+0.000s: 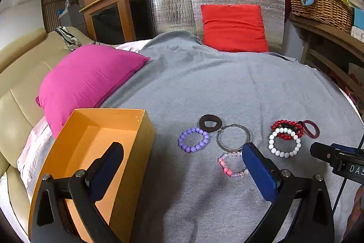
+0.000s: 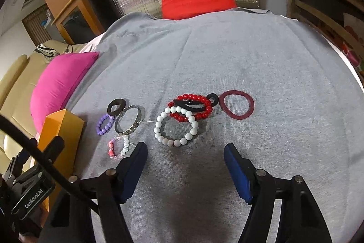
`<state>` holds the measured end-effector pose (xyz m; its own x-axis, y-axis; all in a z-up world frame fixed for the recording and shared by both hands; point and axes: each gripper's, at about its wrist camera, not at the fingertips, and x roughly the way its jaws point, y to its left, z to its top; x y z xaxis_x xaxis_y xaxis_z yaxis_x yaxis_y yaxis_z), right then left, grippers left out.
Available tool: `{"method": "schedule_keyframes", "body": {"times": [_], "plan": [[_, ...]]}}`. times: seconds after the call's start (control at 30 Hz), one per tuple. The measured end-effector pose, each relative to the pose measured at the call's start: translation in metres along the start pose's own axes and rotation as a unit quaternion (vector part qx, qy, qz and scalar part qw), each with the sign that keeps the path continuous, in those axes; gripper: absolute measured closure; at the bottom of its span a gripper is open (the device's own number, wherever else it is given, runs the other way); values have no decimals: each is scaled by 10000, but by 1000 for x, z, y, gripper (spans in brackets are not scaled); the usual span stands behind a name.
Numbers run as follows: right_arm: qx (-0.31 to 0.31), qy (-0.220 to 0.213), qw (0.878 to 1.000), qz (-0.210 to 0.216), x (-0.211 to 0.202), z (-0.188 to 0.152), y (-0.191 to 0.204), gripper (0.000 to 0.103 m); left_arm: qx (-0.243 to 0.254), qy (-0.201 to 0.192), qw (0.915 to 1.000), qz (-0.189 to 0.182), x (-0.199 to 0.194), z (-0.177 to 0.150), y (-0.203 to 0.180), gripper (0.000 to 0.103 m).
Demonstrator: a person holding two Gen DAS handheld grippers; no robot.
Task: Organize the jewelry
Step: 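Lower the right tool onto the white bead bracelet and close it, then grasp the silver bangle with the left tool while the right tool holds the white bracelet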
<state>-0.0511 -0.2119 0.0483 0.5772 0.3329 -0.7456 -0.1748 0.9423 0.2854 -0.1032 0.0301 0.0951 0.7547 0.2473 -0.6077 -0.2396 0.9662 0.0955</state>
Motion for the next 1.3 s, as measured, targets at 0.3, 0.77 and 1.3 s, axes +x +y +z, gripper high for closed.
{"method": "schedule_keyframes", "body": {"times": [0.3,0.77,1.3], "plan": [[22,281,9995,-144,30,4,5,40,-2,73,10000,-8,6,0,-1,0],[200,314,9964,-765,70,13,6,82,149,194,9997,-13,20,1,-5,0],[435,278,9982,-295,33,6,-38,91,299,777,9935,-778,59,10,-14,0]]}}
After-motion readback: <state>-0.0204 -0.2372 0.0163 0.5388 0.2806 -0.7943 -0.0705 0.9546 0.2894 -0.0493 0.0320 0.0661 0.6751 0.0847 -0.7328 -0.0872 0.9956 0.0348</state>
